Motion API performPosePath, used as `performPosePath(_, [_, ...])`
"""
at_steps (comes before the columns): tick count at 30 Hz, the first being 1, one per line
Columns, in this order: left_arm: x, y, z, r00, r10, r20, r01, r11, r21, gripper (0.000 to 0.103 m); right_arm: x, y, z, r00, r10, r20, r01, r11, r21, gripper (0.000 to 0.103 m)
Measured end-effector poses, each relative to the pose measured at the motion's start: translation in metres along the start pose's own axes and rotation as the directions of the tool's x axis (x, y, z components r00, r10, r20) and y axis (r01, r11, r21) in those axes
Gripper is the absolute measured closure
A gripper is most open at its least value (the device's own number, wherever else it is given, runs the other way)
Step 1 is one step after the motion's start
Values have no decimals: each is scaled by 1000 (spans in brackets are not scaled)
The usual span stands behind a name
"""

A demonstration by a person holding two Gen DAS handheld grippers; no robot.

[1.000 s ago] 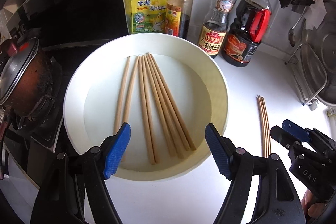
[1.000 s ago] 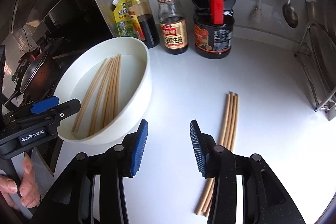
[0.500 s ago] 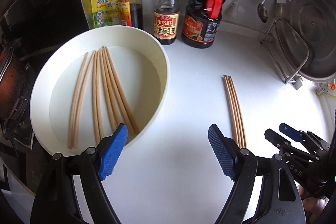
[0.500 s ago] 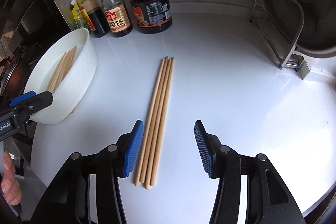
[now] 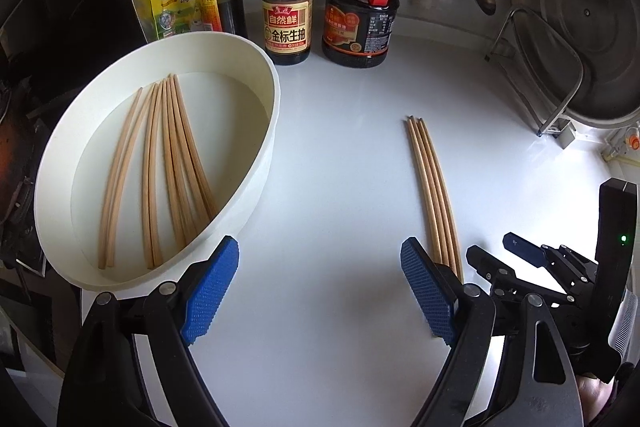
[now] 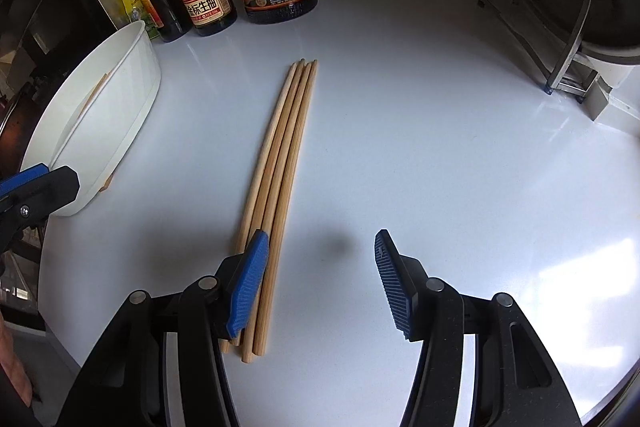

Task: Organize utensils
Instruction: 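Withdraw both open tools from the basin toward the remaining chopsticks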

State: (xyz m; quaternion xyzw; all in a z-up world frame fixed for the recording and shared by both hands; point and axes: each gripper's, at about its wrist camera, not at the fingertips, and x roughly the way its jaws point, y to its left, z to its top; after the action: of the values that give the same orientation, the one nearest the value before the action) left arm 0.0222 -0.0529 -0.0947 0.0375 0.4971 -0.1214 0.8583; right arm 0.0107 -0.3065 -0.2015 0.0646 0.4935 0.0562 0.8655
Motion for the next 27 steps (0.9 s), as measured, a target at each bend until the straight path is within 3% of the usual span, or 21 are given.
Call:
performPosePath(14, [4,-1,-3,1000,1,-10,-1,1000,-3,21,14,6,3,999,-44,-12,44,999,-30,50])
performPosePath(27, [16,-30,-5,999,-23,-29,24,999,27,21,16,-7,6,996,-89,18,90,991,-97,50])
